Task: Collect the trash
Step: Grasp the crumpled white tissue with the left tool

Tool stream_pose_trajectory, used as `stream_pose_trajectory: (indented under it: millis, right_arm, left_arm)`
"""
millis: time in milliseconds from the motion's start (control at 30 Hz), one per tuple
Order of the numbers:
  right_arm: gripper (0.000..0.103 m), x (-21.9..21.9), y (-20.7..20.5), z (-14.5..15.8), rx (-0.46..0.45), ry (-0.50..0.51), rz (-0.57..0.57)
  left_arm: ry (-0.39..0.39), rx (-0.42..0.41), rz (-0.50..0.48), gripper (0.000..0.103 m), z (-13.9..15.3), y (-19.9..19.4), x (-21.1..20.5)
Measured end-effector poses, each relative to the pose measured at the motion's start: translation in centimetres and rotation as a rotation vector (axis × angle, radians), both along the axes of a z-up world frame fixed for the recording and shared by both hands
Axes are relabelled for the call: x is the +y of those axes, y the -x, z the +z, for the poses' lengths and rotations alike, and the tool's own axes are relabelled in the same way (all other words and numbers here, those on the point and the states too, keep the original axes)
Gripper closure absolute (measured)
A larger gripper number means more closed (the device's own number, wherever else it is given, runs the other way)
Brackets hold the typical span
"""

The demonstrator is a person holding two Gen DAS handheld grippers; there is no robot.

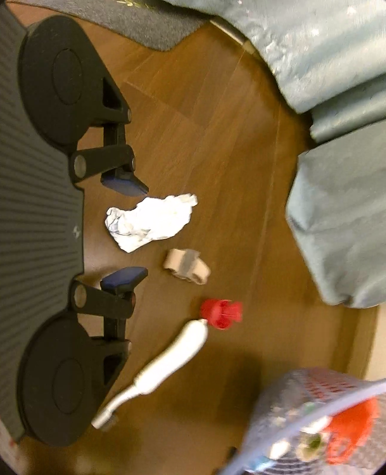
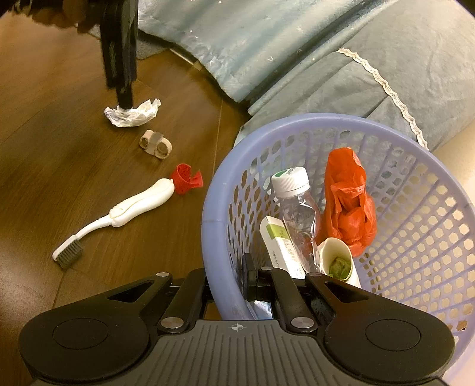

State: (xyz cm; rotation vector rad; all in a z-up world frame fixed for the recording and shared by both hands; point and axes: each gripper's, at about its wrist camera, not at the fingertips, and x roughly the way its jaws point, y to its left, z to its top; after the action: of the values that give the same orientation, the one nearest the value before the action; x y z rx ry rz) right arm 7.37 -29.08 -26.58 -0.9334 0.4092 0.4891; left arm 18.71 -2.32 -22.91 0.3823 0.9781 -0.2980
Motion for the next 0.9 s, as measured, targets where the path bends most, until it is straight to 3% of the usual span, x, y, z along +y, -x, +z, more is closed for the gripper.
stream_pose_trajectory:
  millis: [233, 300, 433, 900]
  right_arm:
    - [0.101, 0.0, 0.1, 0.0, 0.0, 0.003, 0.0]
    - [0.101, 0.0, 0.0, 0.0, 0.0, 0.003, 0.0]
    - [0.101, 0.0, 0.0, 0.0, 0.0, 0.001, -0.001]
    - [0.101, 0.0, -0.1, 0.1, 0.002, -0.001, -0.005]
  left_arm:
    - [-0.054, 0.028, -0.009, 0.063, -2.9, -1.5, -0.3]
    - [-0.057, 0.048, -0.007, 0.077, -3.3, -1.8, -0.1]
    - [-0.062, 0.065, 0.004, 0.093, -3.5, -1.9, 0.7]
    - [0.019, 0.068, 0.081, 0.096, 1.6, 2.7, 2.7]
